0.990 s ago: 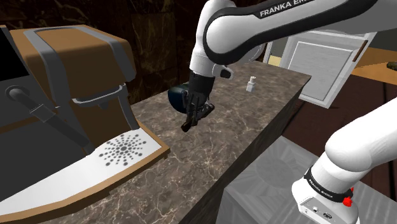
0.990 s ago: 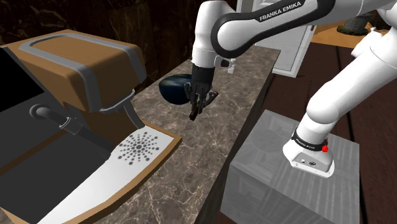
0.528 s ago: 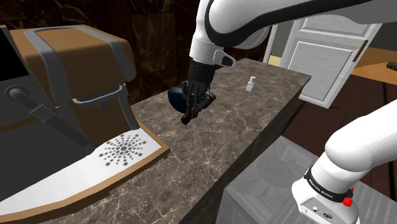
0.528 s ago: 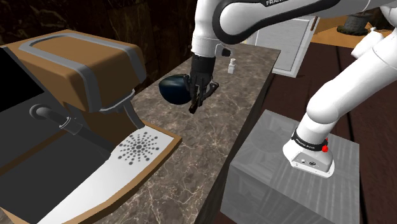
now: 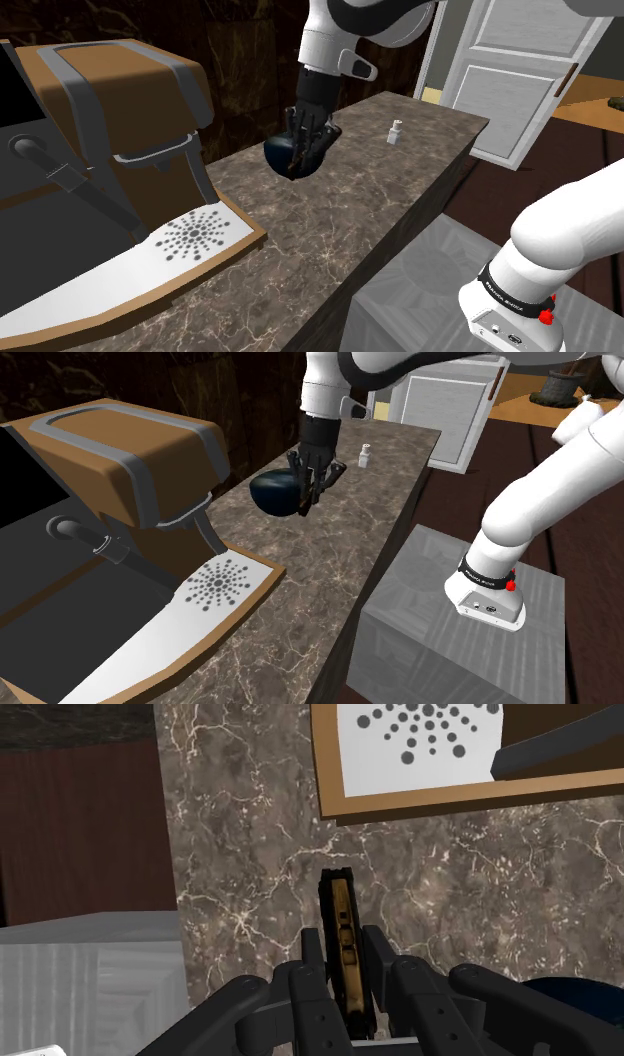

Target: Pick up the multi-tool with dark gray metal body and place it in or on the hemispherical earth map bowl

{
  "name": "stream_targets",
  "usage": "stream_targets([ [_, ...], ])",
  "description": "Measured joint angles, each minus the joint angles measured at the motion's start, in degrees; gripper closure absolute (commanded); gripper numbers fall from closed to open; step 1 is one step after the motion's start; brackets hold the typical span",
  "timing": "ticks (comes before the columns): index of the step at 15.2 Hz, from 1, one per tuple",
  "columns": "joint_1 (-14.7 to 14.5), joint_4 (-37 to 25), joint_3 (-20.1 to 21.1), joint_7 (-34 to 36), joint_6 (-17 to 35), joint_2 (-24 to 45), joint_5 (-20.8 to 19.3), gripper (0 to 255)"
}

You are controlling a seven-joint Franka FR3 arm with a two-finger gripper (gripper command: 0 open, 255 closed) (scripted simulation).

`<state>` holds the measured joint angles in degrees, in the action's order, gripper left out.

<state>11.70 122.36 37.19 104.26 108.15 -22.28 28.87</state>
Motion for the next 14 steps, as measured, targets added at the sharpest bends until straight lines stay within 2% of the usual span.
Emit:
stream_targets([
  [5,2.7,-3.7,-1.7,-2.7,-0.6,4.8,-3.1,255],
  [14,7.7,-16.6,-4.3,-6.6,-2.6,19.1,-11.5,255],
])
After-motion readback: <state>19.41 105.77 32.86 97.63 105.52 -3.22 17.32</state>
